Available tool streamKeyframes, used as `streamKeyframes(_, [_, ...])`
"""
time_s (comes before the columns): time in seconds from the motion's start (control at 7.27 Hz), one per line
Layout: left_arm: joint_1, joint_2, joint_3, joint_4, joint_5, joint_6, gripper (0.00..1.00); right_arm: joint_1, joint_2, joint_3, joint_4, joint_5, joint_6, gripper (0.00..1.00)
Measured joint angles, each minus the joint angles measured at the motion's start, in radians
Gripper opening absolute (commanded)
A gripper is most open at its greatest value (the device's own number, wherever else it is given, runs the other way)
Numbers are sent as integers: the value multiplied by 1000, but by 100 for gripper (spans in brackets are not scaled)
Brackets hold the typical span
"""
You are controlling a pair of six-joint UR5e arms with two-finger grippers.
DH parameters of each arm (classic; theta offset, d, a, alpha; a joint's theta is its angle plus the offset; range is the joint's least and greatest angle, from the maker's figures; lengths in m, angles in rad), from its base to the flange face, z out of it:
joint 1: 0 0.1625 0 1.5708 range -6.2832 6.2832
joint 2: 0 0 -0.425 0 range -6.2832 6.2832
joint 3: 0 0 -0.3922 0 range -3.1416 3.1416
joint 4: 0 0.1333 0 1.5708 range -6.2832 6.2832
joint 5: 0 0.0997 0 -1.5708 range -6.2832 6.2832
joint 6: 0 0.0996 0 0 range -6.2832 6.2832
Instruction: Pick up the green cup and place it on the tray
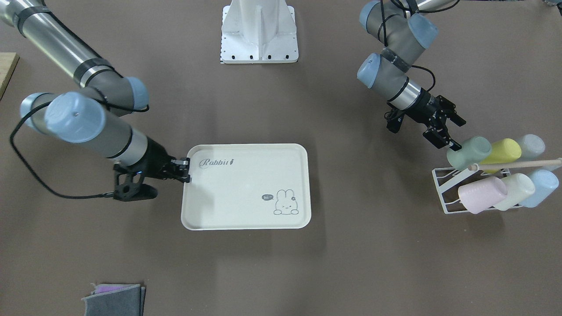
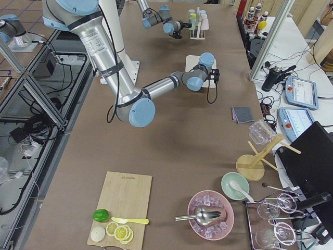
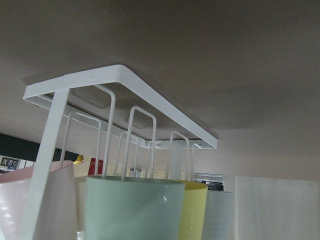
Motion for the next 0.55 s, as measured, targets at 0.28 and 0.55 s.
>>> streamKeyframes(0.28, [-2, 5, 6, -22, 0, 2, 98, -95, 2, 25, -35, -106, 4, 0])
streamKeyframes(0.55, [-7, 11, 13, -59, 30, 5, 98, -122, -6, 14, -37, -139, -6, 0])
